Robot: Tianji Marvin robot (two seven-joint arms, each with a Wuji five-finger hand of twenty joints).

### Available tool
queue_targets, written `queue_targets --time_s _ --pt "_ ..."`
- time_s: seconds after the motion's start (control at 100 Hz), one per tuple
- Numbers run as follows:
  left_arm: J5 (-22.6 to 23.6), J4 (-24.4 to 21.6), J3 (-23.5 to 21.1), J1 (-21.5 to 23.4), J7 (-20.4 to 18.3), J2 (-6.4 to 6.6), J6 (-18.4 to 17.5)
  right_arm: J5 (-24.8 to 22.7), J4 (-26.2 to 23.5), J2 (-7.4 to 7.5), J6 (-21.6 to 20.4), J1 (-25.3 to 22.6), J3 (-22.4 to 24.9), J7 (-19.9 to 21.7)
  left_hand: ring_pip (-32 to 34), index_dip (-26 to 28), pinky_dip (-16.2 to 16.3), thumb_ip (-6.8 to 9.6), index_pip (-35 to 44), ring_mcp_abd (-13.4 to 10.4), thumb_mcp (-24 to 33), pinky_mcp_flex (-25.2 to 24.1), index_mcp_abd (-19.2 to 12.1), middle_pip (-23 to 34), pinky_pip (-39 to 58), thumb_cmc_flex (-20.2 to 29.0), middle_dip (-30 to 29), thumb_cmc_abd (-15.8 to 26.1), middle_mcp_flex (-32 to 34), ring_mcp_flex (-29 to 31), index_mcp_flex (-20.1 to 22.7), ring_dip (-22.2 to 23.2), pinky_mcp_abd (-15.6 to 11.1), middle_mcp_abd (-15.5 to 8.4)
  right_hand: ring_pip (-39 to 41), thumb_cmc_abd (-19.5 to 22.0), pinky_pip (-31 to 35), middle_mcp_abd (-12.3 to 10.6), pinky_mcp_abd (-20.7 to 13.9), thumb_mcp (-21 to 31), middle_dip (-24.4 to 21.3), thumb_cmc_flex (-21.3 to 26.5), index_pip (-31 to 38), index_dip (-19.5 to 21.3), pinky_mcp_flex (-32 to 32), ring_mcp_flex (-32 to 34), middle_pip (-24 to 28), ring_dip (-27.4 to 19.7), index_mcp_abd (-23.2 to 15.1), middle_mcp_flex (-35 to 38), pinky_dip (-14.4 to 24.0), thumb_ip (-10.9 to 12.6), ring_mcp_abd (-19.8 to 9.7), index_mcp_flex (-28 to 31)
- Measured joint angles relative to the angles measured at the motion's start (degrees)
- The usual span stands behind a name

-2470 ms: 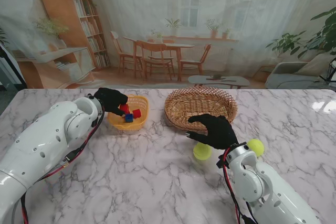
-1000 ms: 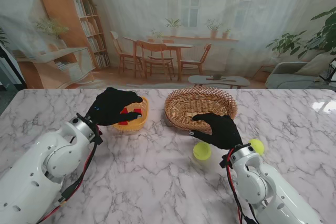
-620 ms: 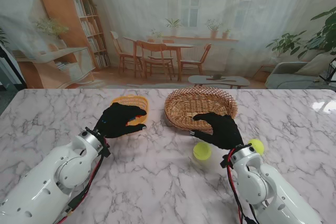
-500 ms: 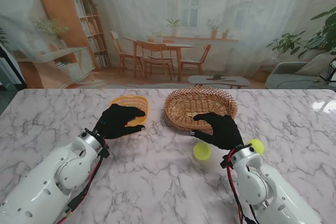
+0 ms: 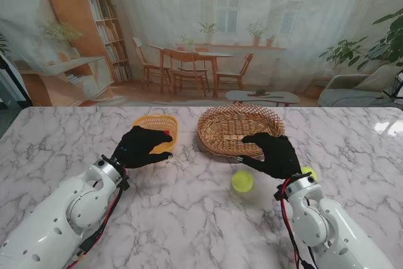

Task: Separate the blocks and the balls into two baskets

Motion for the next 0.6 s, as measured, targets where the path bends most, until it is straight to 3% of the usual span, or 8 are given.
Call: queue_targets --time_s 0.25,0.37,0.6 --pt "0.62 -0.13 0.13 0.04 0.0 0.31 -0.07 -6.64 -2.97 0.54 -0.21 -6.41 9.91 0.59 0.0 0.0 0.0 0.0 0.0 0.0 0.0 0.0 0.01 0.0 0.0 0.0 0.0 0.0 0.0 0.0 0.0 0.0 0.0 0.0 0.0 0.0 0.0 0.0 0.0 0.0 0.01 0.0 0.0 0.0 -0.6 -0.76 -0.01 -0.01 0.0 -0.66 0.0 0.0 -0.73 0.0" --pt "0.61 -0.15 0.09 0.04 -0.3 0.32 0.06 -11.45 -4.94 0.96 -0.09 -10.99 14.87 -1.31 0.0 0.0 0.0 0.0 0.0 0.0 0.0 0.01 0.04 0.0 0.0 0.0 0.0 0.0 0.0 0.0 0.0 0.0 0.0 0.0 0.0 0.0 0.0 0.0 0.0 0.0 0.01 0.0 0.0 0.0 -0.62 -0.77 -0.01 -0.01 0.0 -0.66 0.0 0.0 -0.83 0.0" --pt "0.62 -0.19 0.08 0.01 -0.69 0.35 0.4 -12.74 -6.07 1.54 0.73 -16.65 19.19 -4.45 0.0 0.0 0.0 0.0 0.01 0.17 0.0 0.01 0.06 0.0 0.0 0.0 0.01 0.0 0.01 0.0 0.0 0.0 0.0 0.0 0.0 0.0 0.0 -0.01 0.0 0.0 0.01 0.0 0.0 0.0 -0.64 -1.41 -0.01 -0.01 0.0 -0.66 0.0 0.0 -0.86 0.0"
